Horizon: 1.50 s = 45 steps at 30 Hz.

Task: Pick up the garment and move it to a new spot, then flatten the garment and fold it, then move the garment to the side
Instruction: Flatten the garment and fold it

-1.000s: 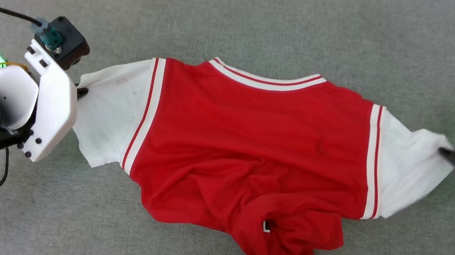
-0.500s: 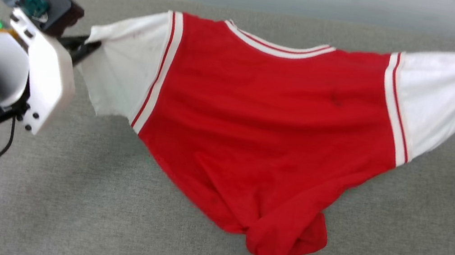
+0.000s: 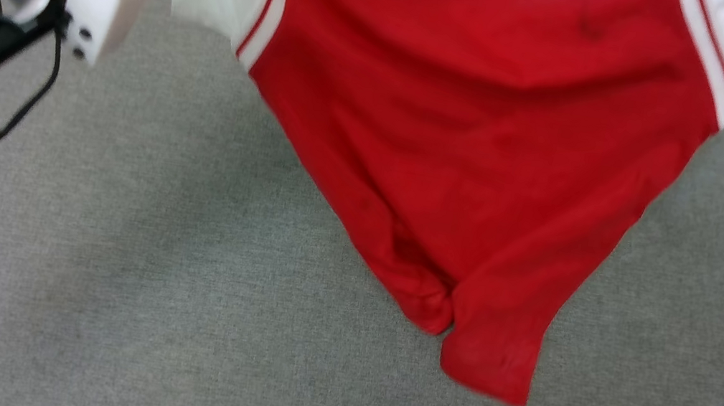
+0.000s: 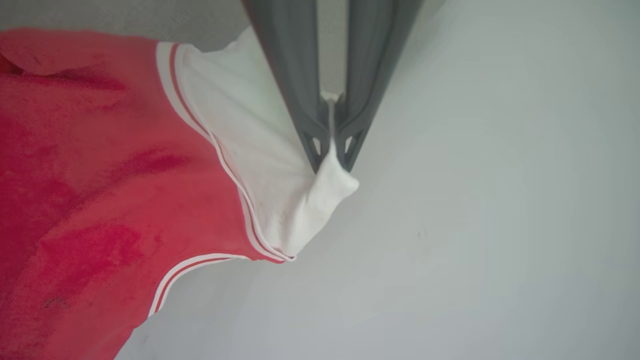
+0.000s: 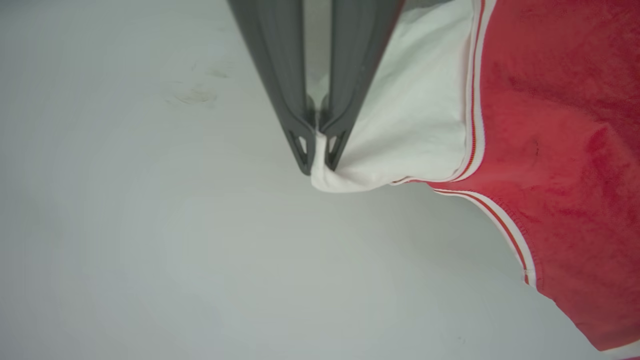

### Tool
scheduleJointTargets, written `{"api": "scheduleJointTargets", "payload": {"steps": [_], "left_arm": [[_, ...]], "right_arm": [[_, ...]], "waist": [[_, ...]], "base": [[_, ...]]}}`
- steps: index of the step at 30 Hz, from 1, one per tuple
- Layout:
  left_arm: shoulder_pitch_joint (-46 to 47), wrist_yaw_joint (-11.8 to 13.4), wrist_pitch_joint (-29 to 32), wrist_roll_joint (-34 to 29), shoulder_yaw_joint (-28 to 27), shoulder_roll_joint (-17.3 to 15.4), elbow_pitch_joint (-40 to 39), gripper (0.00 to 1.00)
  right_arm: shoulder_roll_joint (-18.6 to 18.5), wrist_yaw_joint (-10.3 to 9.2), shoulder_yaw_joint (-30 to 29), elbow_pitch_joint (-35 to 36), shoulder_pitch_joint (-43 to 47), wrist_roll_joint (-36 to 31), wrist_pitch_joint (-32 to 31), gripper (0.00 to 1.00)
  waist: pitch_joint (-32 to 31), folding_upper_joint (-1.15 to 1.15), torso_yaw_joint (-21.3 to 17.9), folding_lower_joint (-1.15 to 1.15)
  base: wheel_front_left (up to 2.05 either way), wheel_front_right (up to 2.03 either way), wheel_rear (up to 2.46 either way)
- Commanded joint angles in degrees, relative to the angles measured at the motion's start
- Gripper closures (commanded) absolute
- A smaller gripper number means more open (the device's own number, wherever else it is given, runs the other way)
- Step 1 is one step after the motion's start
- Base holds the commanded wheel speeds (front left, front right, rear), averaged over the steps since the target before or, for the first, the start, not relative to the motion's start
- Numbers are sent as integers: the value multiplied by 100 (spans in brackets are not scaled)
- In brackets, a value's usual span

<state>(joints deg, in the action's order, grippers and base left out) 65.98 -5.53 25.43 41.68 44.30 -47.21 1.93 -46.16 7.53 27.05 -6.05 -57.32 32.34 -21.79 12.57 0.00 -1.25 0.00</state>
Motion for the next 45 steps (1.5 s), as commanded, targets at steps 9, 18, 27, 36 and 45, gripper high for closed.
{"api": "scheduleJointTargets", "payload": {"steps": [9, 18, 27, 36, 45], "left_arm": [[1579, -31, -552, -564, -254, 666, 1027, 100], [3209, -68, -1176, -941, -493, 1253, 2043, 100], [4031, -154, -1920, -947, -411, 1638, 3255, 100], [3217, -183, -2394, -637, 120, 1795, 3893, 100], [1174, -186, -3128, 34, 672, 1437, 3780, 100]], "right_arm": [[538, -7, 27, -717, -1863, -752, 9, 100], [908, -8, 211, -1636, -3680, -1343, 456, 100], [1308, -8, 589, -2818, -4825, -1504, 1092, 100], [1680, -8, 1338, -3705, -3981, -1223, 1694, 100], [1884, -8, 2227, -3859, -2100, -518, 2453, 100]], "waist": [[925, 0, 53, 0], [1630, 0, 119, 0], [1897, 0, 140, 0], [1825, 0, 69, 0], [1280, 0, 33, 0]], "base": [[0, 0, 0], [0, 0, 0], [0, 0, 0], [0, 0, 0], [0, 0, 0]]}}
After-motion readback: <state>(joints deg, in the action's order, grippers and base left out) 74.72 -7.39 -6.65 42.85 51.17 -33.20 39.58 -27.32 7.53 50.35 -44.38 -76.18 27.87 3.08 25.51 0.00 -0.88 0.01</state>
